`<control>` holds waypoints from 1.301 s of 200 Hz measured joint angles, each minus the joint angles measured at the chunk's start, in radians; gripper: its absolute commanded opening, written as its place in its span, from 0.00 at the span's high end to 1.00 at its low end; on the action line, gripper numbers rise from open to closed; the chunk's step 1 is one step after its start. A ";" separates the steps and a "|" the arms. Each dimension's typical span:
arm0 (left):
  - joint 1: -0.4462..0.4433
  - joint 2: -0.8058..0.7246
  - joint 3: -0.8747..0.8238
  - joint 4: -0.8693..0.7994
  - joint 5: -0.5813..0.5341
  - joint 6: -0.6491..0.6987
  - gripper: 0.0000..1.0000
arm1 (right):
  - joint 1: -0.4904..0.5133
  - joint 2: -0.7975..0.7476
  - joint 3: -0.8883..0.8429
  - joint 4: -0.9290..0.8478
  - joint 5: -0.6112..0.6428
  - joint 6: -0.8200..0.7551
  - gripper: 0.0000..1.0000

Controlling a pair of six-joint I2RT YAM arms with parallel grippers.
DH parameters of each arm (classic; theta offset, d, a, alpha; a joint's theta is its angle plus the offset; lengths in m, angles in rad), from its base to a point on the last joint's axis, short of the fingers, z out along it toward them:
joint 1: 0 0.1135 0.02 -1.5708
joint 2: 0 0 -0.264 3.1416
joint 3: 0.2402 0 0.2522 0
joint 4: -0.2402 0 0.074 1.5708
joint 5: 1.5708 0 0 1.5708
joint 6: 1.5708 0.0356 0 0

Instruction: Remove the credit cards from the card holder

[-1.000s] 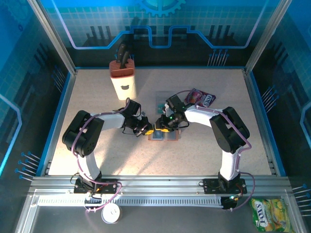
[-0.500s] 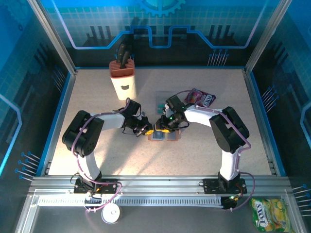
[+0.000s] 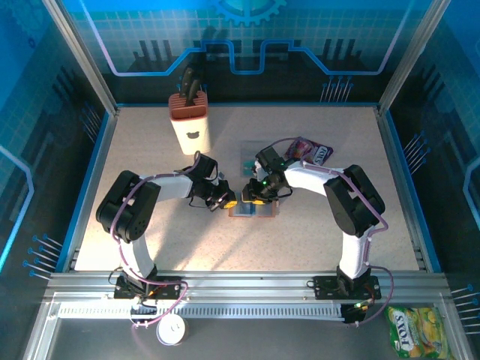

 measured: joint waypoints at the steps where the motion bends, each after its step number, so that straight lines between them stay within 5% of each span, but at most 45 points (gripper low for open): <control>1: 0.000 0.000 0.000 0.000 0.000 0.000 0.93 | 0.000 0.000 0.000 -0.001 0.001 0.000 0.59; 260: -0.040 -0.009 0.096 -0.102 -0.001 0.000 0.94 | -0.010 -0.092 -0.056 -0.008 0.025 -0.010 0.59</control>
